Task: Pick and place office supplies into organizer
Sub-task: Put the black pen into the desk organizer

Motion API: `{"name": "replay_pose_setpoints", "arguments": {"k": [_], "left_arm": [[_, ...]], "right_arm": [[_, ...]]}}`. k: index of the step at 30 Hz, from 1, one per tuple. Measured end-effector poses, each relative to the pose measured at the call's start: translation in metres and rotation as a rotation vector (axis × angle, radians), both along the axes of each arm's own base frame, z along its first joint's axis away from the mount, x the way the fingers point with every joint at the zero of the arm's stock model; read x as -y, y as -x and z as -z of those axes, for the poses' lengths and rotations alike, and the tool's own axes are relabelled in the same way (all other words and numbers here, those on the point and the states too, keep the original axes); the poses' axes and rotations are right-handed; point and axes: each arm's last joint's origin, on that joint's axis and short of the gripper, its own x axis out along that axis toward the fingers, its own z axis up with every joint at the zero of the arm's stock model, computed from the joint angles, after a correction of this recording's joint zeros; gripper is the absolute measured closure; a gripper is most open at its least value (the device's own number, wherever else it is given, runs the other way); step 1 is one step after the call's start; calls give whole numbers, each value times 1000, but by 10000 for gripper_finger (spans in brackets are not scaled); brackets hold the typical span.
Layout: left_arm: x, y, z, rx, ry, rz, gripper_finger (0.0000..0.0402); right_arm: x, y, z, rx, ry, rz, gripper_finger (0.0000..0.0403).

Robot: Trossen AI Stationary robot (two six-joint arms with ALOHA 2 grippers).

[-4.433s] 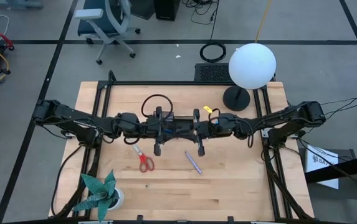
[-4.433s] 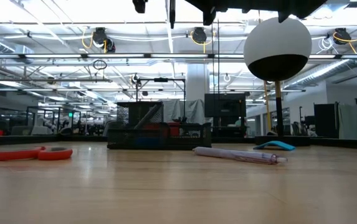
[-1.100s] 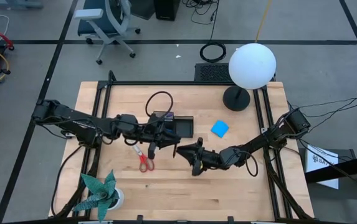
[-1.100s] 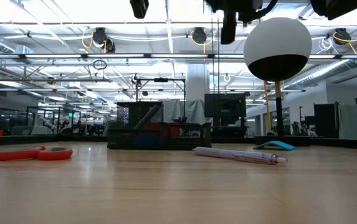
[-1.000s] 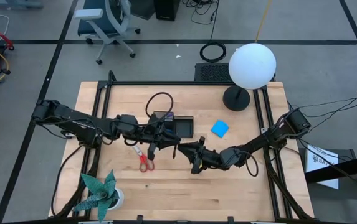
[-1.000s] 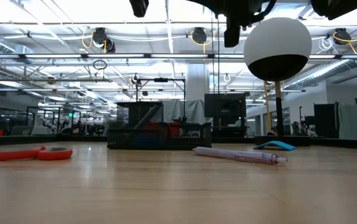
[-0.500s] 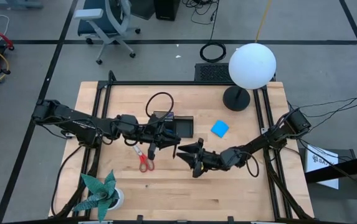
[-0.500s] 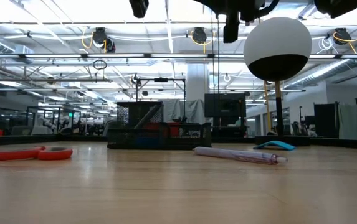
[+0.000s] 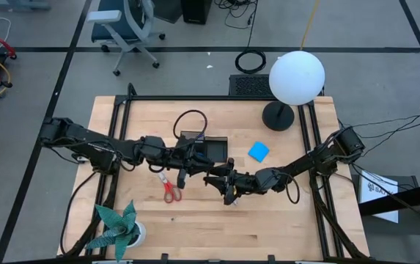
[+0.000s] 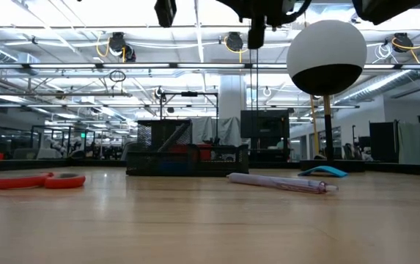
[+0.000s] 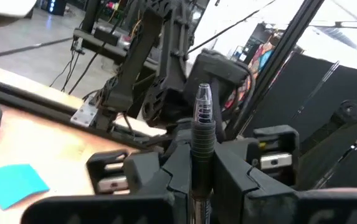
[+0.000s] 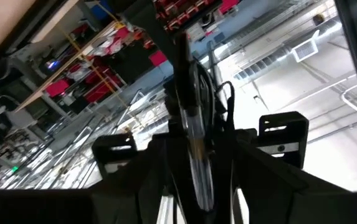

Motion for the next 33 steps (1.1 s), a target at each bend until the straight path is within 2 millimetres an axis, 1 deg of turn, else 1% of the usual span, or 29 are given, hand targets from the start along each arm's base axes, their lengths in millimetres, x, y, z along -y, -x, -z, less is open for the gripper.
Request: {"name": "replay_pose_setpoints", "arguments": {"k": [4,8,15,17,19,24,29,31,33], "left_arm": [[0,-4,5,-2,0,9,362],[0,-3,-1,42,3,15,362],[0,-2,-3,55,-2,17,362],[0,-2,-3,50,-3,17,362],[0,-2,-3,51,-6,16,362],[-1,-2,-2,45,-8,6,362],[-1,-3,-1,37,-6,-1,362],[-1,-3,0,33,-6,-15,348],[-2,-3,0,29,-12,-33,322]], "right_arm": [[0,-3,-2,-5,-12,-26,234],[-1,-3,1,-38,-22,-34,240],[-1,-4,3,-49,-51,-35,252],[-1,-4,3,-51,-61,-35,263],[-1,-4,3,-45,-81,-38,282],[-2,-3,3,-39,-115,-40,367],[-6,-1,3,-24,-194,-46,367],[-7,-1,3,-19,-222,-40,367],[-9,0,1,-5,-248,-17,367]]}}
